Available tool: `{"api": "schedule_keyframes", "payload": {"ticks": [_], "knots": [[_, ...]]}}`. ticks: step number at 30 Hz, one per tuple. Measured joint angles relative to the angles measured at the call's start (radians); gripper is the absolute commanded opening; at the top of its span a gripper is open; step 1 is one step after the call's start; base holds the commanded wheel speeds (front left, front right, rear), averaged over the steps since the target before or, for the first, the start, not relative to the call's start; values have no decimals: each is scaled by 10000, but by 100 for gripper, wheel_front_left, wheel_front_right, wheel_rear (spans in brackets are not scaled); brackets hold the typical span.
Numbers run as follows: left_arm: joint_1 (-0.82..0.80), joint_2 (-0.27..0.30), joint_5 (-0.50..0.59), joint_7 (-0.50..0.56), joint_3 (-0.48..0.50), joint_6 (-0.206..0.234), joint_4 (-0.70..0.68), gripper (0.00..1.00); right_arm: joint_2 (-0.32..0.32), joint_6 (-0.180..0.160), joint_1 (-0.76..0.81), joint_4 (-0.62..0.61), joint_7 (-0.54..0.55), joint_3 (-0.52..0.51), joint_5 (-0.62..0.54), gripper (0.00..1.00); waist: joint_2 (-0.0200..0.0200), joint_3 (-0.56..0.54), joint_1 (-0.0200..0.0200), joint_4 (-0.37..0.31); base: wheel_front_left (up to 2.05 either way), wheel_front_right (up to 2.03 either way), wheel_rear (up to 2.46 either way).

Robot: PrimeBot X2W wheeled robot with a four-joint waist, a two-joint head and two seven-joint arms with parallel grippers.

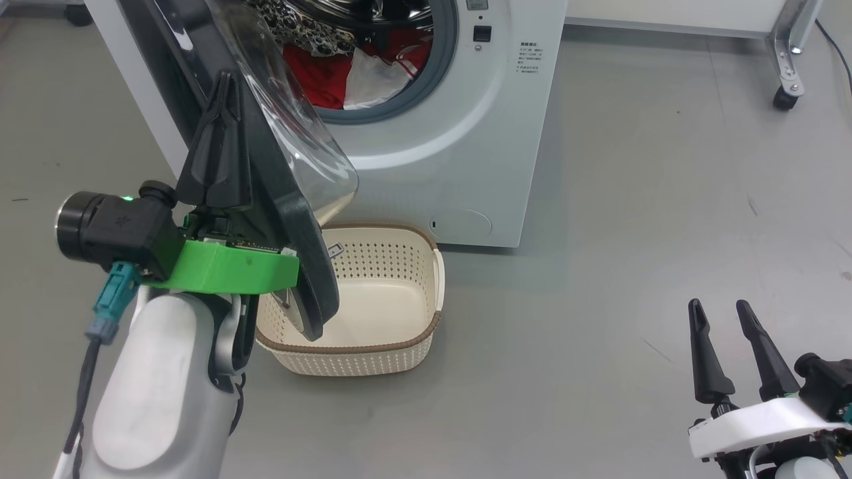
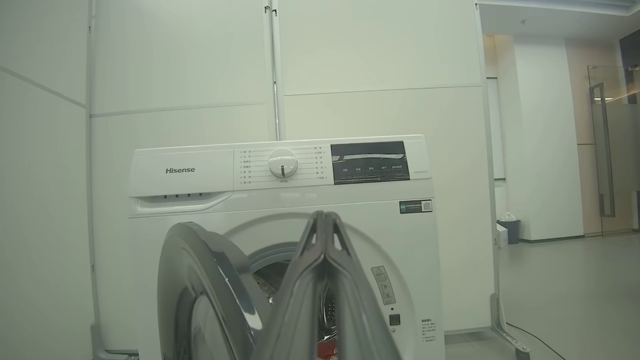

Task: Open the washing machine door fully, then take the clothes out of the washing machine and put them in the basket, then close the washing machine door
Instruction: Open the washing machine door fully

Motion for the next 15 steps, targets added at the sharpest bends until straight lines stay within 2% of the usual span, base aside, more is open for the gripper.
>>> {"api": "schedule_keyframes", "payload": {"ticks": [15], "knots": [[20,-38,-96,838,-1241,-81,1112,0,134,90,-42,12,2,-92,-140,100,0,1,0,-414,0,0,0]]}}
